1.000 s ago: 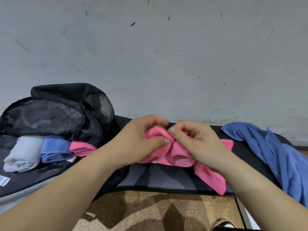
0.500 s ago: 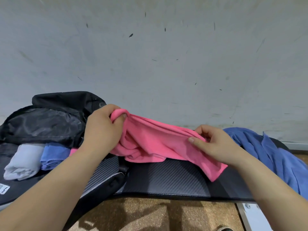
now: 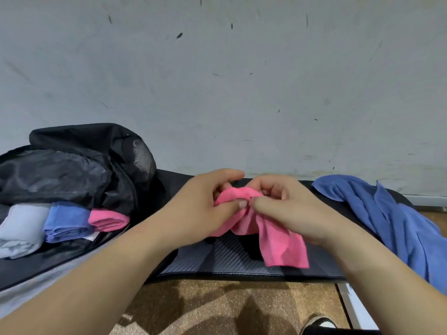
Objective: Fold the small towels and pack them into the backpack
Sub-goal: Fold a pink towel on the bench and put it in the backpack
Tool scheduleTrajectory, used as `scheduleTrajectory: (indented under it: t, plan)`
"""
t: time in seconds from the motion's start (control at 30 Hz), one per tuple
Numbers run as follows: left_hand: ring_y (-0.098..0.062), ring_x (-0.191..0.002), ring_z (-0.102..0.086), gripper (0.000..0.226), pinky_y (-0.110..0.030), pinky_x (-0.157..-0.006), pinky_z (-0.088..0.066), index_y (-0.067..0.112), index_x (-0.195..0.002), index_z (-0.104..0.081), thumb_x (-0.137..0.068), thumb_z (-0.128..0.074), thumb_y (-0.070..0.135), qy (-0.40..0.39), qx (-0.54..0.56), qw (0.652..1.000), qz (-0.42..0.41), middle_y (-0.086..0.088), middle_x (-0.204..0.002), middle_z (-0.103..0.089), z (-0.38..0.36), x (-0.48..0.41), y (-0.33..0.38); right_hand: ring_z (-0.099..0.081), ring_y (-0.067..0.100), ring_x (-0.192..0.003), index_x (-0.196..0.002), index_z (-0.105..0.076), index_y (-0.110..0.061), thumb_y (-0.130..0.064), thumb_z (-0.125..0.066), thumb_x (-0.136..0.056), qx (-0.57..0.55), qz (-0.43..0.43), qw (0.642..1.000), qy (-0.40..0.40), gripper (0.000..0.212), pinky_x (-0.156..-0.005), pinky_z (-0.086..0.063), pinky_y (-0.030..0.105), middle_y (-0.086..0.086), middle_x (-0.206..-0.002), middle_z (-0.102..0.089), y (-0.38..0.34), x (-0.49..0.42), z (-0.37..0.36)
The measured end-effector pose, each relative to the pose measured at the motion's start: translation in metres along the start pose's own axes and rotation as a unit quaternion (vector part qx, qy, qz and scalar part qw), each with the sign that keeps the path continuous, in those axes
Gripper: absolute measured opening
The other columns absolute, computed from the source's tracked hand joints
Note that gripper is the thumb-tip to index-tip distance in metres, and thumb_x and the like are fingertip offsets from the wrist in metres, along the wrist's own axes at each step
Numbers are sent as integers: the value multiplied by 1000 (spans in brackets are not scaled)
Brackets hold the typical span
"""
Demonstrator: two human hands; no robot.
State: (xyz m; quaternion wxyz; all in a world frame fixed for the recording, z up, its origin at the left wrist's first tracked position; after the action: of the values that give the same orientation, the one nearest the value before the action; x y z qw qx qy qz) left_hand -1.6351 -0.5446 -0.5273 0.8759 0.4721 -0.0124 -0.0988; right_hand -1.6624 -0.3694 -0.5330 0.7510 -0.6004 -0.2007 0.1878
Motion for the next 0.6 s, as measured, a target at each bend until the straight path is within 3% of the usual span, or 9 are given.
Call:
scheduleTrajectory:
  t: [0.07, 0.17, 0.27, 0.4, 0.5, 0.6]
  plan:
    - [0, -87, -71, 22, -9, -76, -52, 32, -108, -79, -90, -79, 18, 18, -11, 1000, 2, 13, -92, -78, 2, -3, -2, -66, 18, -83, -98, -78, -13, -8, -63, -91, -35, -8, 999, 0, 18, -77, -50, 28, 15, -90, -76, 3, -1, 3]
    - [-3, -78, -71, 9, -10, -66, -50, 28, -88, -80, -90, -80, 19, 69, 5, 997, 22, 12, -84, -78, 10, -8, -5, -66, 26, -84, -99, -78, -9, -11, -79, -89, -81, -40, 995, 41, 10, -77, -53, 31, 21, -95, -75, 7, -1, 15]
    - [4, -75, -70, 11, -7, -66, -48, 27, -88, -80, -90, -79, 17, 82, 24, 996, 37, 13, -84, -79, 16, -10, -10, -69, 21, -75, -83, -76, -12, -22, -88, -69, -106, -91, 987, 84, 21, -68, -56, 28, 14, -86, -76, 13, 0, 32]
    - [5, -77, -69, 12, -8, -68, -50, 28, -89, -81, -90, -78, 16, 136, 38, 988, 66, 14, -86, -79, 28, -12, -20, -64, 16, -69, -81, -72, -12, -26, -87, -64, -161, -99, 974, 121, 26, -66, -50, 27, 7, -79, -72, 16, 3, 45]
    - [-6, -81, -74, 9, -20, -72, -57, 25, -92, -78, -87, -82, 19, 171, 53, 976, 124, 8, -85, -80, 33, -12, -32, -58, 10, -58, -84, -68, -10, -22, -78, -81, -212, -90, 961, 151, 16, -55, -49, 21, 1, -67, -66, 18, 4, 42]
    - [-20, -75, -70, 8, -33, -69, -54, 19, -83, -74, -85, -82, 20, 234, 21, 958, 167, -1, -79, -76, 47, -11, -43, -55, 11, -56, -85, -65, -14, -18, -73, -94, -204, -92, 941, 254, 13, -50, -45, 21, 0, -65, -63, 24, 3, 42]
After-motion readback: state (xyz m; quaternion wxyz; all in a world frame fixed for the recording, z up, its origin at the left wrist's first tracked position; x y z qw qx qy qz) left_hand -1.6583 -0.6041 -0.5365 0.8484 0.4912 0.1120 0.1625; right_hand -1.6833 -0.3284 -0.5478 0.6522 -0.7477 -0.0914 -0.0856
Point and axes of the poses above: each hand's wrist, its own x-axis away from the middle knuckle, its own z-axis out of the back of the hand, y = z × x, the point moved 4 cm from there along -x, towards the middle knuckle
